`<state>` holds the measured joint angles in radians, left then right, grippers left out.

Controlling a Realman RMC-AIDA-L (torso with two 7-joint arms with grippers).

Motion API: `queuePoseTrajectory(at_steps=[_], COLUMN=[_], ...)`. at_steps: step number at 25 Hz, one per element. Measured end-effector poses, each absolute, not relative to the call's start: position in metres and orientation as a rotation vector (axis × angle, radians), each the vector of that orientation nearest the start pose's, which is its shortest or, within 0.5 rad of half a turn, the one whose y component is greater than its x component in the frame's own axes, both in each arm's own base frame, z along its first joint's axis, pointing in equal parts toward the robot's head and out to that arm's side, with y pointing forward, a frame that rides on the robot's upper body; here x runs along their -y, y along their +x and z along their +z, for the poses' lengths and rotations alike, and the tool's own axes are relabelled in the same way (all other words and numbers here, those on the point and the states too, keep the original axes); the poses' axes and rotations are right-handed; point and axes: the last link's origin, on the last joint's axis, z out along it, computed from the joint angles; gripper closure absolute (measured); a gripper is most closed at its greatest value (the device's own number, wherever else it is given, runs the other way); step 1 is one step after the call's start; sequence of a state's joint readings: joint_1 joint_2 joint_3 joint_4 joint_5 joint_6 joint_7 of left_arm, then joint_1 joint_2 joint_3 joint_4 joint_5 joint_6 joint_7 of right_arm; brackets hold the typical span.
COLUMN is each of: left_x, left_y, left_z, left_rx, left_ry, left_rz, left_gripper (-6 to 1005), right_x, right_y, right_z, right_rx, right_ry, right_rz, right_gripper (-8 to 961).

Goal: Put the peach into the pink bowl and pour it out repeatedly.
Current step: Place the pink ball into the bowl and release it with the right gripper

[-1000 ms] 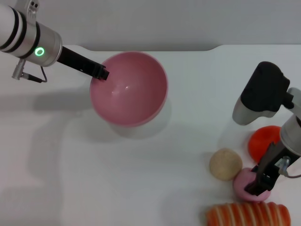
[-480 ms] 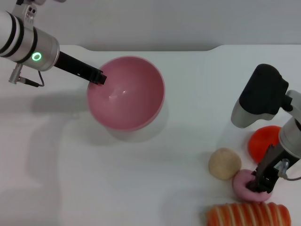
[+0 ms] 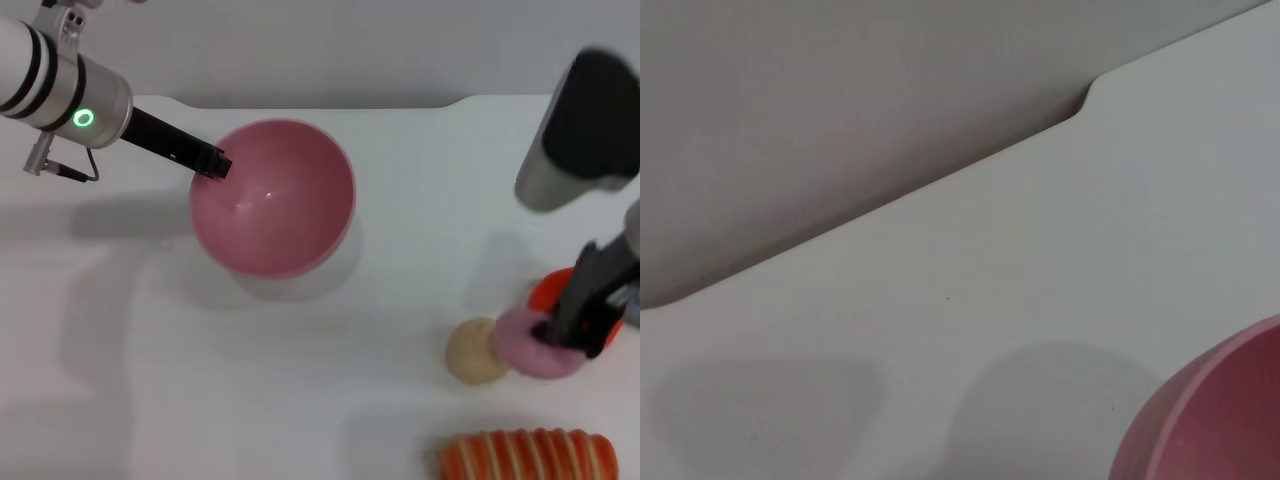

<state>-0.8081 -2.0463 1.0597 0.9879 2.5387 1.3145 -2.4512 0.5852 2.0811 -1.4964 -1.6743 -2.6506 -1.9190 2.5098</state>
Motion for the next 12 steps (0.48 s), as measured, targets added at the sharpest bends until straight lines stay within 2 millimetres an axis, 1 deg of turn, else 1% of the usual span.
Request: queuePoseTrajectory(at_steps=[1, 2, 4, 5, 6, 7, 10, 11, 12], left_x=[-0.426, -0.426, -0.426, -0.426, -0.425, -0.425, -0.424, -0.424, -0.424], left_y=[-0.181, -0.181, -0.180, -0.180, -0.179, -0.177, -0.174, -0.173, -0.172], left_z=[0.018, 0.017, 0.016, 0.015, 0.014, 0.012, 0.009, 0.007, 0.006], left_rx=[1.038, 1.036, 1.032, 1.028, 1.022, 1.016, 1.006, 1.003, 0.999], left_ry=[-2.472, -2.474, -2.477, -2.481, -2.488, -2.493, -2.507, -2.511, -2.514], left_rz=[0.134, 0.136, 0.139, 0.144, 0.151, 0.153, 0.165, 0.170, 0.174], left_gripper=[955, 955, 955, 955, 955, 955, 955, 955, 955], right_x=[-0.308, -0.308, -0.311, -0.313, -0.319, -0.319, -0.327, -0.327, -0.329], right_y=[0.130, 0.130, 0.116, 0.108, 0.095, 0.095, 0.072, 0.067, 0.058], right_z=[0.032, 0.032, 0.043, 0.049, 0.056, 0.056, 0.066, 0.068, 0.069], right_rx=[-0.559, -0.559, -0.503, -0.474, -0.427, -0.427, -0.329, -0.306, -0.261], right_ry=[-2.715, -2.715, -2.699, -2.686, -2.667, -2.667, -2.641, -2.637, -2.630], right_rz=[-0.773, -0.773, -0.733, -0.705, -0.662, -0.662, -0.600, -0.588, -0.566], right_gripper=[892, 898, 909, 915, 920, 916, 905, 901, 897])
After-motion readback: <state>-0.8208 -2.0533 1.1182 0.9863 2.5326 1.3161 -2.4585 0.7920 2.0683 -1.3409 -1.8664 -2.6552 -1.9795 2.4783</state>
